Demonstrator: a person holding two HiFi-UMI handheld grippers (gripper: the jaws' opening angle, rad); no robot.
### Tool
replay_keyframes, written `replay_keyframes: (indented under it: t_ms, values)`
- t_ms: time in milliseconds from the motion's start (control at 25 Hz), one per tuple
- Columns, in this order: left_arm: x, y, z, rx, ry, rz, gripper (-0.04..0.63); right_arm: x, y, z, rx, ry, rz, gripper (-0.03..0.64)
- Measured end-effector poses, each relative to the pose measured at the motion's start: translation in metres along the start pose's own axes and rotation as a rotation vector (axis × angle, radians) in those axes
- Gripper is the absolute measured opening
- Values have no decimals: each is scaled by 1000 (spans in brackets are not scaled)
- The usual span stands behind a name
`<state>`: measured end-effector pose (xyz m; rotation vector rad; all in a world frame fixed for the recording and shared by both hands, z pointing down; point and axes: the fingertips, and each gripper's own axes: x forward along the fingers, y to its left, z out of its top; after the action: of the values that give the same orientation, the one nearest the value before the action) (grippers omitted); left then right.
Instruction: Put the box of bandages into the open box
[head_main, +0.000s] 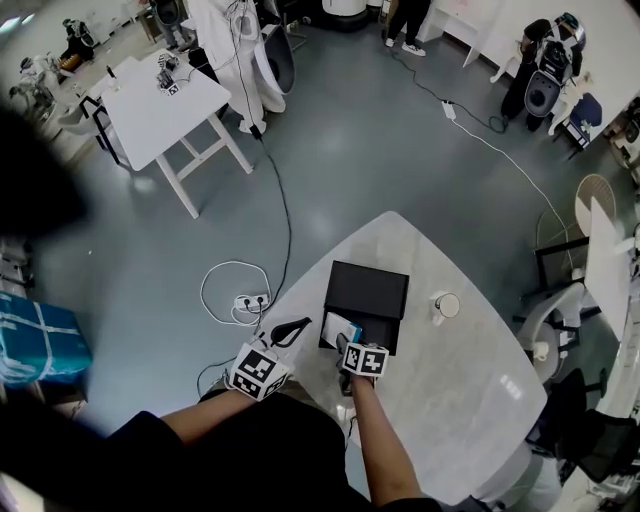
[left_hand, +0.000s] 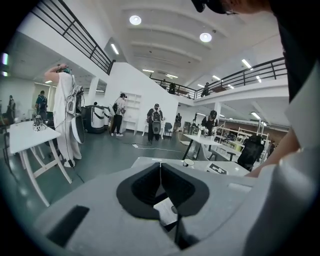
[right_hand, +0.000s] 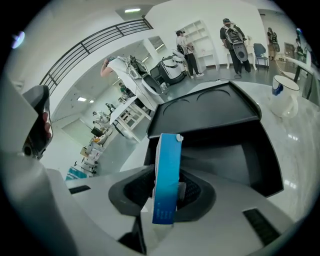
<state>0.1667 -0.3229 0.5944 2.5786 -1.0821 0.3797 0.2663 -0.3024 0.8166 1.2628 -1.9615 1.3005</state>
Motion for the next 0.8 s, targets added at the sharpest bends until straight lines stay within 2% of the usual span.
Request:
replay_keyframes:
  t_ms: [80,320,800]
  values:
    - [0,0,3,3,-6,2,21,0,-3,0,-9,6,-4,79]
    - [-6,-2,-1,-10,-16,-14,21,-5,-8,5,-15,-23,-53,168]
    - [-5,-2,1,-12,-15,-42,21,-31,-34,27,7,-141,-153,207]
